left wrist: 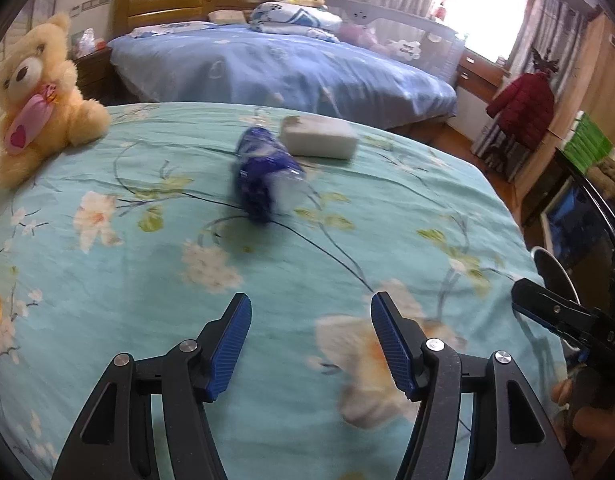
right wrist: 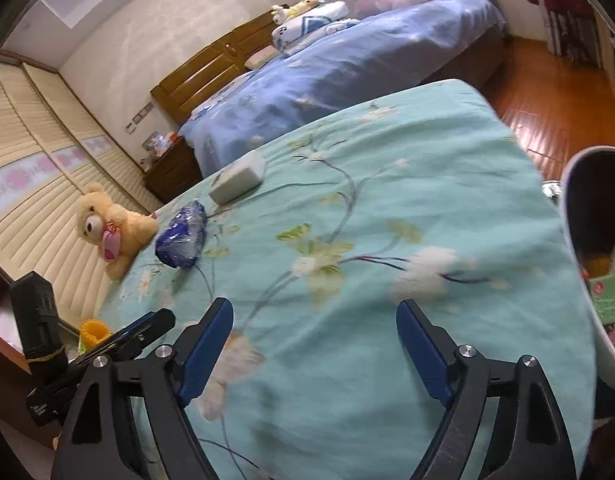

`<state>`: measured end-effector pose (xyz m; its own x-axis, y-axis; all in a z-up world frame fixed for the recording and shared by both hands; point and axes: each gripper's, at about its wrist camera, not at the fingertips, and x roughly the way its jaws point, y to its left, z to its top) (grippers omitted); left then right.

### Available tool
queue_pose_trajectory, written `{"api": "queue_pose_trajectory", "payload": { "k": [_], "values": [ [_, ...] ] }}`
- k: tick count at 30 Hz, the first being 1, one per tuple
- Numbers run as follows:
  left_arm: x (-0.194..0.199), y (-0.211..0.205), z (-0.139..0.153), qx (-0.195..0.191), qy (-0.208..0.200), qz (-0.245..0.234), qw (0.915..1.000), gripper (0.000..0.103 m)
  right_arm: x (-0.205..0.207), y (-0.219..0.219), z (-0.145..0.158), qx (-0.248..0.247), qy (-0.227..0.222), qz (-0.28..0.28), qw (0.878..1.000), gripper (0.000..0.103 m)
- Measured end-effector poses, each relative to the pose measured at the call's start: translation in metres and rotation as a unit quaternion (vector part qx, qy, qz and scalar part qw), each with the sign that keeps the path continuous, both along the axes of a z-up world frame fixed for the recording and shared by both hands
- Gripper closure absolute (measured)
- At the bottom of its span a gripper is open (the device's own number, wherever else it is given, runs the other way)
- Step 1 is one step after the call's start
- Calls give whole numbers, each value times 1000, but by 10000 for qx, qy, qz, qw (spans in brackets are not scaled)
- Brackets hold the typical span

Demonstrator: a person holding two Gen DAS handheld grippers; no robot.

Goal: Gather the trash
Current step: 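Move both tools back toward the blue bottle and white sponge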

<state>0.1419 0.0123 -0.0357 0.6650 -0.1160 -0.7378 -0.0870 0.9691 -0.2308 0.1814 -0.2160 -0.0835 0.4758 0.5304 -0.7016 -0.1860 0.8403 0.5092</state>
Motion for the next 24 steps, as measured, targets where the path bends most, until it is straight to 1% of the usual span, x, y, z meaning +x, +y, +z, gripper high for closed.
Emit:
{"api": "queue_pose_trajectory", "payload": {
  "k": [5, 9, 14, 20, 24],
  "values": [
    [14, 14, -1, 26, 7, 118, 9999, 41, 13, 14, 1, -12, -57, 101, 9999, 11],
    [31, 19, -4, 84, 12, 188, 9998, 41, 26, 29, 0, -37, -154, 261, 9995, 11],
    [53, 25, -9, 174, 29, 229, 9996, 41, 46, 43, -6, -34, -134, 377, 9992, 11],
    [71, 29, -12, 233, -59, 184, 9995, 41, 73, 59, -9, -52, -154, 521, 9985, 11],
    [81, 30, -15, 253, -100, 143, 9995, 44, 90, 73, -10, -94, -267, 694, 9972, 11]
  ]
}}
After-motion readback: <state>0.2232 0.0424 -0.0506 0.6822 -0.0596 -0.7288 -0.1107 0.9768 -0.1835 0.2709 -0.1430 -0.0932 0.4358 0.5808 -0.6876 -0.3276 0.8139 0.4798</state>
